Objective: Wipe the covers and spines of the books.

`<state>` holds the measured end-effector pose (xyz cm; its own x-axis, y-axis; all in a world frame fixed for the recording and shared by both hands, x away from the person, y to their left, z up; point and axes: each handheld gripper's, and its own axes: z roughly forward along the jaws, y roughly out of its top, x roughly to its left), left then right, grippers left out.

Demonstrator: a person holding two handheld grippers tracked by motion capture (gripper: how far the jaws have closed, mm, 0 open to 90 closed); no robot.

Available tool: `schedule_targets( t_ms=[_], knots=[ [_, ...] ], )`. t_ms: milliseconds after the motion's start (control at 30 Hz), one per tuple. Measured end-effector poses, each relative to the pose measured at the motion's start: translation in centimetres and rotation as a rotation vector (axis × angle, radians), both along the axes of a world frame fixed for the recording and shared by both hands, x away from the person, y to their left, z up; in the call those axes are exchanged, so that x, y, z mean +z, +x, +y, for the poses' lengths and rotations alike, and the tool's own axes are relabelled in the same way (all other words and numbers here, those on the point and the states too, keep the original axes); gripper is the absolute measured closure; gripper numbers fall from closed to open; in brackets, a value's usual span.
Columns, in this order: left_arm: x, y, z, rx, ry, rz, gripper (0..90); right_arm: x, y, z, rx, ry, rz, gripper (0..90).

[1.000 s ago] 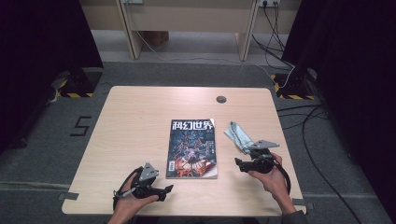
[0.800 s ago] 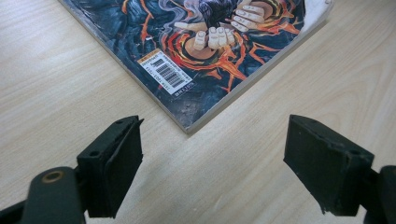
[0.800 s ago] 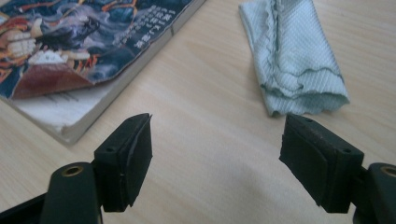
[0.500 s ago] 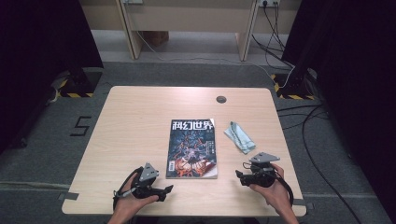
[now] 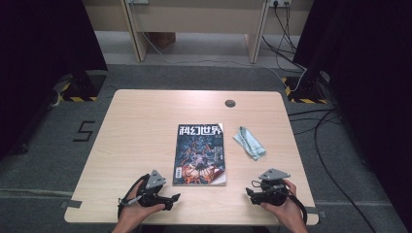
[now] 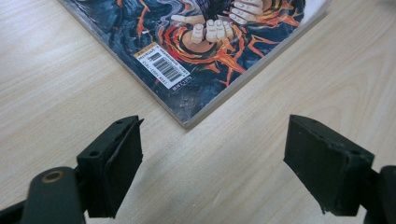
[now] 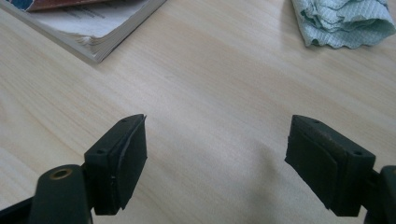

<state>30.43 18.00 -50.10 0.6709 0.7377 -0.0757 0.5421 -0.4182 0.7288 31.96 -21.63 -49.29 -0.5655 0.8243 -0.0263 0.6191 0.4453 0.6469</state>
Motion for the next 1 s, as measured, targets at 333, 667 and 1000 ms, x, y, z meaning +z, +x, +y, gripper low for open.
schedule_targets(
  t_ms=[333,667,1000],
  knots=[
    [-0.1,0.0,-0.1,-0.012,0.013,0.005,18.5,-0.8,-1.1,0.0,0.011,-0.048,0.03,17.9],
    [-0.3,0.0,-0.1,-0.021,0.022,0.014,18.2,-1.1,-1.1,-0.4,0.007,-0.012,0.045,16.0],
    [-0.3,-0.1,0.0,-0.017,0.025,0.016,18.2,-1.1,-1.1,-0.5,0.009,-0.007,0.05,15.2]
  ],
)
